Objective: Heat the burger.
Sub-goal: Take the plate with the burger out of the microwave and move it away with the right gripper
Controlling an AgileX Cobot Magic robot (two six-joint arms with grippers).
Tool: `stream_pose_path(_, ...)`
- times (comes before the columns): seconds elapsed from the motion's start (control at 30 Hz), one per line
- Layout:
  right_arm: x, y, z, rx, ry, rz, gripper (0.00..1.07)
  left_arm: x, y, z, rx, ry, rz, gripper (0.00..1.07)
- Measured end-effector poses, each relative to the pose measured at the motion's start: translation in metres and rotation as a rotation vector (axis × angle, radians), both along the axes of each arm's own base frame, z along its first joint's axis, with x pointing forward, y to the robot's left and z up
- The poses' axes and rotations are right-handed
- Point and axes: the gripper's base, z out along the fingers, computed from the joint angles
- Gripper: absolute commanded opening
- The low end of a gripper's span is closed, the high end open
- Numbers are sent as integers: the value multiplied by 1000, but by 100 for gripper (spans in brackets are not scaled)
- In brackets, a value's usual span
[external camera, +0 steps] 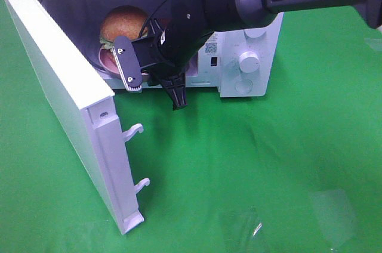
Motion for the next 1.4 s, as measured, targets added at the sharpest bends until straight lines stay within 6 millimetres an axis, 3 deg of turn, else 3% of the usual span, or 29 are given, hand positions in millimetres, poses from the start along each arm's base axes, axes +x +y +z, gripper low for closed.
stream_pose_path(0.3,-12,-15,8,-32,-18,74,0,0,0,0,0,0,0,98)
stream_pose_path(0.43,-27,-25,13,-56,-43,142,0,0,0,0,0,0,0,98)
stream_pose_path(0.8,-47,-38,11,-38,-60,170,0,0,0,0,0,0,0,98)
stream_pose_path(1.4,-95,-74,26,-35,-75,163,0,0,0,0,0,0,0,98)
